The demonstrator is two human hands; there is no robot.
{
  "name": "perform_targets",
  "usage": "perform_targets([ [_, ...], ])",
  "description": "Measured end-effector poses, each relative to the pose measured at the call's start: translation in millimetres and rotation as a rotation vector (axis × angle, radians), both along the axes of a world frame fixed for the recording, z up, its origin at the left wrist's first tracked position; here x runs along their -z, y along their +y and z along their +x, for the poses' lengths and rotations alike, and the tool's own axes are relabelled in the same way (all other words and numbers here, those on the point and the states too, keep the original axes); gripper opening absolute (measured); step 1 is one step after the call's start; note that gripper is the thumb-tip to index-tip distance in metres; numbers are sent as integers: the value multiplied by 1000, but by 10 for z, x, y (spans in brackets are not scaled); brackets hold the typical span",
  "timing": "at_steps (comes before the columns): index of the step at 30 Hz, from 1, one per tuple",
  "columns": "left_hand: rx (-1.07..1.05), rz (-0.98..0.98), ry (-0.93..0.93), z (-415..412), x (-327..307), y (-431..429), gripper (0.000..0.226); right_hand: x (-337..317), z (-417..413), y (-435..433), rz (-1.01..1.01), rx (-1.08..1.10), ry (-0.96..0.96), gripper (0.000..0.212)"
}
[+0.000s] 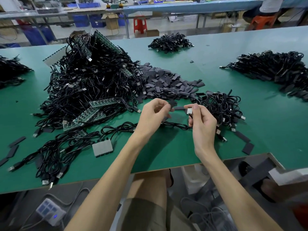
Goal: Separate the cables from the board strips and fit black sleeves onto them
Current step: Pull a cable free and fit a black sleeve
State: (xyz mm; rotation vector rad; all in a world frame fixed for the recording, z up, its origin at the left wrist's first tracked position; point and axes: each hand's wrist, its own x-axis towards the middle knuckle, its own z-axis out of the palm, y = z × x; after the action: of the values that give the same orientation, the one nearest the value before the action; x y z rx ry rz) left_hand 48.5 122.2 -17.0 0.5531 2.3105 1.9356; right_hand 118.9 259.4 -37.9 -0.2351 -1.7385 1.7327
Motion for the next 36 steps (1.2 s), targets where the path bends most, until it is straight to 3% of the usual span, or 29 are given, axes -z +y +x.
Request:
perform_targets([
  [2,247,241,-229,91,-36,11,9,3,1,-1,-12,0,-1,28],
  [6,369,345,-322,195,21,65,6,10,-3,-4,-31,3,12,24],
  [16,286,384,-315,276,159,38,8,57,-32,5,16,-62,-19,12],
  [26,75,407,-225,259,184,19,13,72,-23,-26,69,-142,-37,23],
  [30,-10,410,-196,212,223,-13,13,65,-18,-47,142,-211,-54,1],
  [36,-29,428,-172,217,233,-3,16,78,-27,-42,151,-180,-87,5],
])
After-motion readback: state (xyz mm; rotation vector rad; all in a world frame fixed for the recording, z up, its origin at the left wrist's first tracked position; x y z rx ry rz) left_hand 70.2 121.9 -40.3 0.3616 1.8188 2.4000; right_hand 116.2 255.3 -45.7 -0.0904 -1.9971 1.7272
